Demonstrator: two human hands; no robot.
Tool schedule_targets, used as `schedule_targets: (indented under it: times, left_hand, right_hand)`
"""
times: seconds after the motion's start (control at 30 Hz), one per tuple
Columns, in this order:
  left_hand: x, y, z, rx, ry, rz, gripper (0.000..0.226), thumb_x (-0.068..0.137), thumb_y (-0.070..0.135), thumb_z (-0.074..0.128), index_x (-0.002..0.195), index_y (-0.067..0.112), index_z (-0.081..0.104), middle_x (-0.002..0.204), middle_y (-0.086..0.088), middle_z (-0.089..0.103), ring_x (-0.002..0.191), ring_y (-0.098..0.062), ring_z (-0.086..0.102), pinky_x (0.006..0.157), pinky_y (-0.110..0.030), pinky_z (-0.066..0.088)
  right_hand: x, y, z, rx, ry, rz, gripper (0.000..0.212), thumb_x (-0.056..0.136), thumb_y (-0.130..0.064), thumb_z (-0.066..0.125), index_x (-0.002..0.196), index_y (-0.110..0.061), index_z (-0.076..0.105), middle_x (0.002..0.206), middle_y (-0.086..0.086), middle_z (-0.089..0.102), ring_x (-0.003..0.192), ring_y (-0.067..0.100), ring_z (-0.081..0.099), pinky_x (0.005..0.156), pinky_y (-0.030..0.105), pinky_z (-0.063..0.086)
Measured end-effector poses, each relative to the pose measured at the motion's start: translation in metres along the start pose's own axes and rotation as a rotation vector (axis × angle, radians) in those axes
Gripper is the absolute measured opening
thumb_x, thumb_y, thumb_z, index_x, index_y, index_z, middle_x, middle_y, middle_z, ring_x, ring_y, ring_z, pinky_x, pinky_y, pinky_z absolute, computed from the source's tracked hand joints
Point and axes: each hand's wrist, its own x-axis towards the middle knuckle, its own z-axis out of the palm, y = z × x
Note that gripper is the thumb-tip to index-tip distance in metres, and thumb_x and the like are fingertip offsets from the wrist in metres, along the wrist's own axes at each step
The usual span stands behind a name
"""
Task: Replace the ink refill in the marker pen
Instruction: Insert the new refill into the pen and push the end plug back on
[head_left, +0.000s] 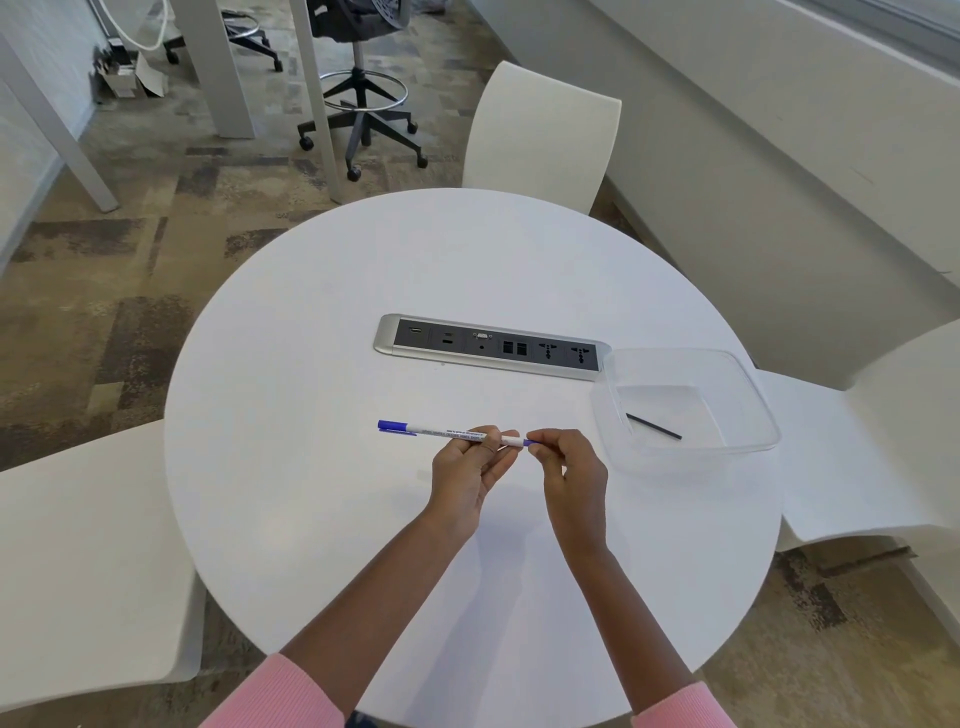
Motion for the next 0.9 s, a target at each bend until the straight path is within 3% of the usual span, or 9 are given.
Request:
schedule_targets:
  times: [0.2, 0.47, 0.53, 0.63, 0.73, 0.9]
  left_hand:
    - [-0.001, 0.000, 0.002, -0.005, 0.001, 0.016, 0.008, 0.092, 0.001, 0.050, 0.088, 0.001, 0.057, 0.089, -0.015, 0.066, 0.065, -0.012, 0.071, 0.070, -0.019, 0.057]
    - [-0.002, 0.001, 0.000, 0.070, 0.017, 0.059, 0.011, 0.091, -0.001, 0.052, 0.083, 0.003, 0.057, 0.089, -0.015, 0.066, 0.065, -0.011, 0.071, 0.070, -0.018, 0.058]
    - [-0.002, 0.002, -0.001, 0.050, 0.023, 0.053, 0.011, 0.091, -0.001, 0.051, 0.083, 0.003, 0.058, 0.088, -0.014, 0.066, 0.064, -0.011, 0.071, 0.071, -0.018, 0.057]
    - [-0.002, 0.006, 0.000, 0.037, 0.027, 0.051, 0.011, 0.091, 0.000, 0.051, 0.084, 0.003, 0.058, 0.087, -0.012, 0.067, 0.065, -0.011, 0.071, 0.071, -0.019, 0.057]
    - [-0.002, 0.008, 0.002, 0.052, 0.028, 0.049, 0.011, 0.091, 0.000, 0.052, 0.084, 0.004, 0.059, 0.085, -0.012, 0.068, 0.065, -0.012, 0.071, 0.071, -0.019, 0.057]
    - [-0.004, 0.004, 0.003, 0.043, 0.028, 0.048, 0.011, 0.091, -0.001, 0.051, 0.084, 0.004, 0.058, 0.087, -0.012, 0.067, 0.070, -0.013, 0.070, 0.072, -0.019, 0.057]
  right_hand:
    - [0.005, -0.004, 0.003, 0.079, -0.012, 0.149, 0.014, 0.082, 0.003, 0.055, 0.083, -0.006, 0.065, 0.081, 0.002, 0.063, 0.079, 0.014, 0.058, 0.067, 0.004, 0.041]
    - [0.015, -0.006, -0.001, 0.224, -0.133, 0.413, 0.018, 0.081, 0.005, 0.053, 0.078, -0.005, 0.067, 0.072, -0.003, 0.064, 0.070, 0.017, 0.059, 0.065, 0.020, 0.054]
    - [0.014, -0.006, -0.002, 0.214, -0.151, 0.385, 0.016, 0.082, 0.002, 0.055, 0.079, -0.009, 0.067, 0.073, -0.004, 0.064, 0.070, 0.018, 0.060, 0.069, 0.023, 0.053]
    - [0.006, -0.006, -0.001, 0.147, -0.115, 0.276, 0.017, 0.083, -0.004, 0.058, 0.084, -0.021, 0.064, 0.079, -0.007, 0.065, 0.073, 0.007, 0.060, 0.067, 0.009, 0.047]
    - [0.002, -0.005, 0.001, 0.074, -0.066, 0.158, 0.016, 0.084, -0.002, 0.057, 0.087, -0.015, 0.065, 0.082, -0.010, 0.062, 0.077, -0.005, 0.058, 0.068, 0.002, 0.042]
    - [0.005, -0.004, 0.000, -0.029, -0.065, 0.081, 0.013, 0.083, 0.002, 0.055, 0.086, -0.005, 0.065, 0.079, -0.004, 0.060, 0.077, 0.011, 0.056, 0.069, 0.008, 0.040]
